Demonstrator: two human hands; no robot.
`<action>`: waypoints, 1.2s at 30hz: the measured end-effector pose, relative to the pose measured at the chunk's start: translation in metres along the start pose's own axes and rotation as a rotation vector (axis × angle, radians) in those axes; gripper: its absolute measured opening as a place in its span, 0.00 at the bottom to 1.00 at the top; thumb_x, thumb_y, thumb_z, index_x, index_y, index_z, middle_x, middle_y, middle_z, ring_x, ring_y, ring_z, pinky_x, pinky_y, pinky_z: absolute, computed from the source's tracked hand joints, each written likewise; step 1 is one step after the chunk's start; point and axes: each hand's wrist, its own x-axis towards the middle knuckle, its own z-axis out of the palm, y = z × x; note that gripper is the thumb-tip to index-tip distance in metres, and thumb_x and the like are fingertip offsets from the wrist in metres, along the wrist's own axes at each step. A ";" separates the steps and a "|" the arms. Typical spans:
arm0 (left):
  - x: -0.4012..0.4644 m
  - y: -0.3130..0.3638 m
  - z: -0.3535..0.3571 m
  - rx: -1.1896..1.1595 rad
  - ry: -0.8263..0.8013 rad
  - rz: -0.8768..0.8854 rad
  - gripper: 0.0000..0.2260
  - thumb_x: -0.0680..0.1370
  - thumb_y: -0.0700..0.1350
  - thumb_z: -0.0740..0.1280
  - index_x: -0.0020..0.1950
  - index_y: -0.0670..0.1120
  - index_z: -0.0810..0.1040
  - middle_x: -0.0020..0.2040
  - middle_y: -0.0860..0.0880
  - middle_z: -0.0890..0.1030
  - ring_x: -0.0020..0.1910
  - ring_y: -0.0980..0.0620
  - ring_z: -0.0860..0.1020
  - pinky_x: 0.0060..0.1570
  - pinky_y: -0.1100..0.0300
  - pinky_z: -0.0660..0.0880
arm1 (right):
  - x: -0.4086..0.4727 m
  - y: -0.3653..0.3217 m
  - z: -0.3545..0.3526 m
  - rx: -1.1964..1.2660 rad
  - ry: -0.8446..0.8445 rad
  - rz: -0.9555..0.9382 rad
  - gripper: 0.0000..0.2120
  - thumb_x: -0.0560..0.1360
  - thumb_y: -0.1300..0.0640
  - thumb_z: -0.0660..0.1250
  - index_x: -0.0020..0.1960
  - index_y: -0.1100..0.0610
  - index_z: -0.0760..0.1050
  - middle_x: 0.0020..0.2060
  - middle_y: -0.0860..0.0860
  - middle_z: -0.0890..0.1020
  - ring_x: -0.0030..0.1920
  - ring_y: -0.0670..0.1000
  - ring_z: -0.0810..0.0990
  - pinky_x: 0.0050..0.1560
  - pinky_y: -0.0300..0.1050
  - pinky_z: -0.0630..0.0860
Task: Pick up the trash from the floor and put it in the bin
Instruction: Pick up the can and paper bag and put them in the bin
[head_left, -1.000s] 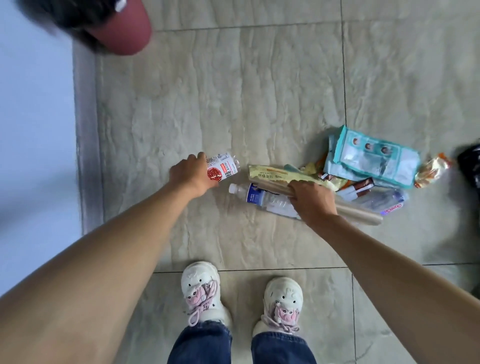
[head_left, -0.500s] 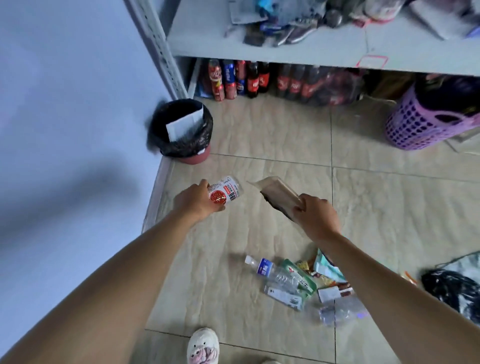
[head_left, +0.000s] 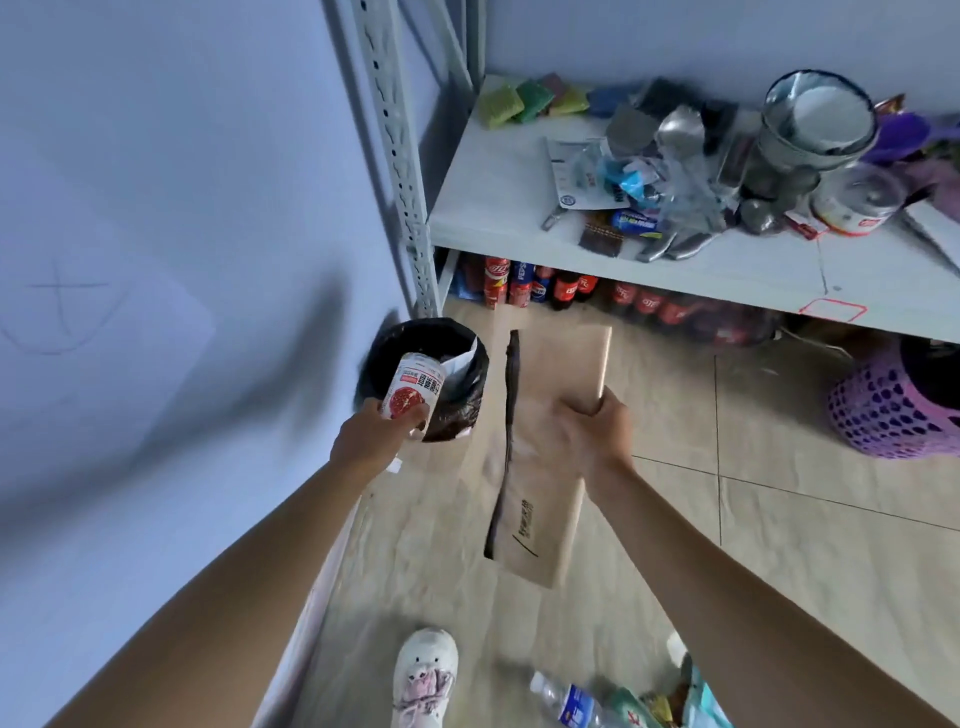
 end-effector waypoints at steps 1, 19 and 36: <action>0.017 0.001 -0.004 -0.035 0.004 -0.009 0.27 0.72 0.61 0.67 0.62 0.43 0.72 0.48 0.48 0.80 0.45 0.47 0.80 0.45 0.55 0.78 | 0.012 -0.007 0.018 0.073 0.005 0.032 0.06 0.68 0.59 0.71 0.43 0.53 0.76 0.35 0.48 0.80 0.36 0.51 0.79 0.36 0.44 0.77; 0.212 0.028 -0.028 -0.038 0.105 0.079 0.26 0.71 0.64 0.64 0.58 0.45 0.72 0.51 0.48 0.81 0.49 0.46 0.80 0.50 0.52 0.78 | 0.147 -0.037 0.231 0.634 0.301 0.344 0.10 0.75 0.54 0.67 0.55 0.54 0.75 0.52 0.51 0.81 0.53 0.52 0.79 0.54 0.45 0.73; 0.237 -0.031 0.001 0.149 -0.021 -0.066 0.28 0.71 0.63 0.66 0.61 0.45 0.71 0.50 0.49 0.77 0.47 0.47 0.77 0.48 0.55 0.76 | 0.144 0.055 0.213 -0.235 -0.061 0.387 0.08 0.72 0.59 0.59 0.41 0.50 0.76 0.35 0.51 0.75 0.37 0.55 0.70 0.29 0.40 0.63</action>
